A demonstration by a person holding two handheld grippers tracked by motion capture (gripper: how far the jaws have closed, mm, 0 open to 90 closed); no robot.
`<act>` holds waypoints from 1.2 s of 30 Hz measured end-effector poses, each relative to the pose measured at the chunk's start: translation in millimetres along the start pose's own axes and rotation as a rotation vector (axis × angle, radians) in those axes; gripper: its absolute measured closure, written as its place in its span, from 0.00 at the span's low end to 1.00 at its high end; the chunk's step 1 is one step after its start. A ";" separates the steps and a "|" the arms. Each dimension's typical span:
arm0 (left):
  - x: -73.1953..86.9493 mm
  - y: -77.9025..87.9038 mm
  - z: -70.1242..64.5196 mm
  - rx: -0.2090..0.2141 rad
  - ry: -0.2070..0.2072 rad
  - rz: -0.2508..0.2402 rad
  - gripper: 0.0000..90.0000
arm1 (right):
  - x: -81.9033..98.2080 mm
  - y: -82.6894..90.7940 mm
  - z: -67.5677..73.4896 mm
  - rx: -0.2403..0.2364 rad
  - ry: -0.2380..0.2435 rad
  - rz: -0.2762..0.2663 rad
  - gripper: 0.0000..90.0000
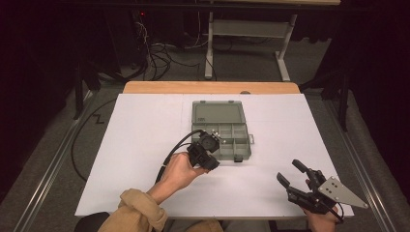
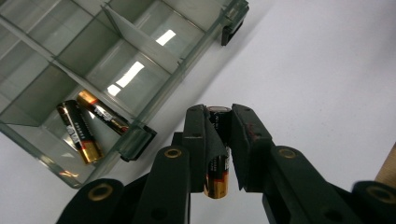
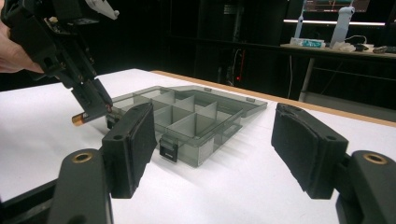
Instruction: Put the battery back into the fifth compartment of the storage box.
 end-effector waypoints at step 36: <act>-14.1 13.9 43.6 -0.063 0.081 -0.027 0.85 | 0.2 -1.9 3.3 -0.009 0.001 0.002 0.35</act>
Point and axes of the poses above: each handheld gripper's, and its own axes: y roughly backward along the jaws, x roughly out of its underside, z roughly to its left, the point moved 10 cm from there along -y, roughly forward along the jaws, and after that the axes turned 12 degrees about -z, right-handed, at the moved point
